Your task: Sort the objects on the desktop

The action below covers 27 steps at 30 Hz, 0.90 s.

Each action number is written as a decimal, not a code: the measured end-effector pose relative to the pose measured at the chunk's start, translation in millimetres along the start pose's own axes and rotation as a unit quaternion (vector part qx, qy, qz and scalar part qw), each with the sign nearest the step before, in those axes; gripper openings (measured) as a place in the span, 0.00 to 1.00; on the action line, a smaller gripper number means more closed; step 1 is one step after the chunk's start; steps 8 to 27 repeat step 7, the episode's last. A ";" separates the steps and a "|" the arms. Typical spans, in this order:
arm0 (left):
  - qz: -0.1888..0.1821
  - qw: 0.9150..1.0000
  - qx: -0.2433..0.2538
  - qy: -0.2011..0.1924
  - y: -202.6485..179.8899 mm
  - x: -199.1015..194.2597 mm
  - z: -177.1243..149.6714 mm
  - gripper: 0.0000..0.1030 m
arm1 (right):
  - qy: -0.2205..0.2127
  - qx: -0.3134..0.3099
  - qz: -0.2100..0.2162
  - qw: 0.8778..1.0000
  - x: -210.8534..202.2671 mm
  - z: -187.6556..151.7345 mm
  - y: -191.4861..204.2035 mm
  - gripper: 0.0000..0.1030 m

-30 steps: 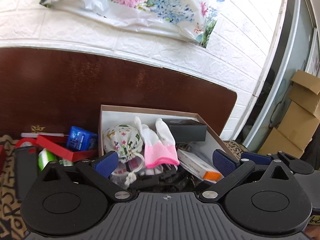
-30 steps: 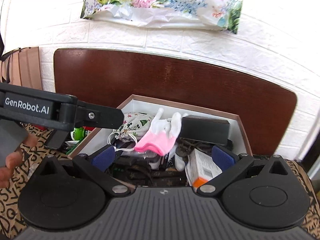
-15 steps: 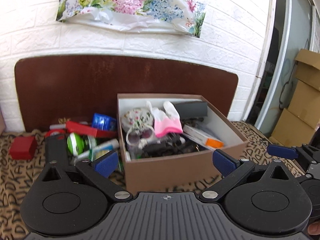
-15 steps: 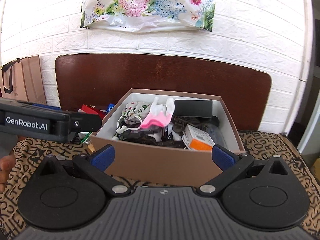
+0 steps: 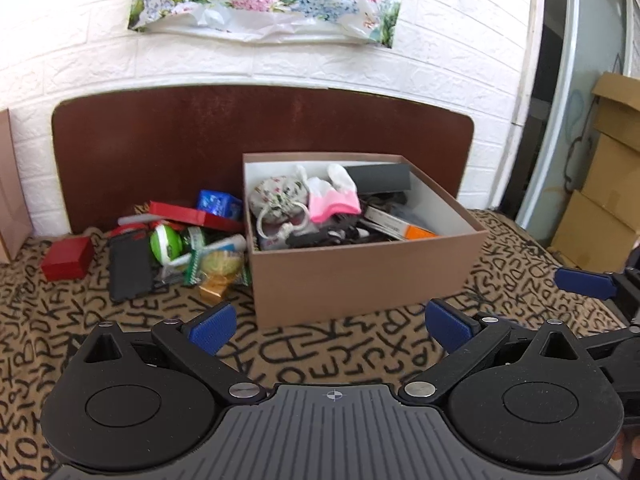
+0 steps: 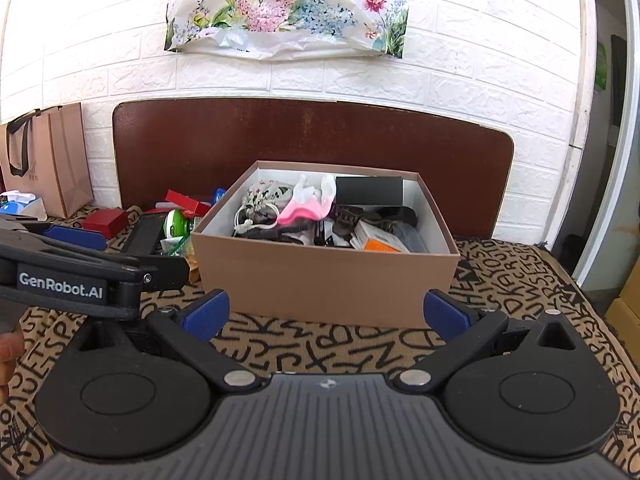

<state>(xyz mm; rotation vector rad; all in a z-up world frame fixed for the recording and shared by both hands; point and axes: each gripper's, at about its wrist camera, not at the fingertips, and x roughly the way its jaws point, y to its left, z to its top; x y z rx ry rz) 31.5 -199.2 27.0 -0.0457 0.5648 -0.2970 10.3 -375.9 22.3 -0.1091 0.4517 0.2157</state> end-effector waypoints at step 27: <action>-0.006 1.000 -0.002 0.008 -3.9 -2.7 -2.3 1.00 | 0.002 0.010 -0.003 1.000 -5.0 -7.0 -0.4 1.00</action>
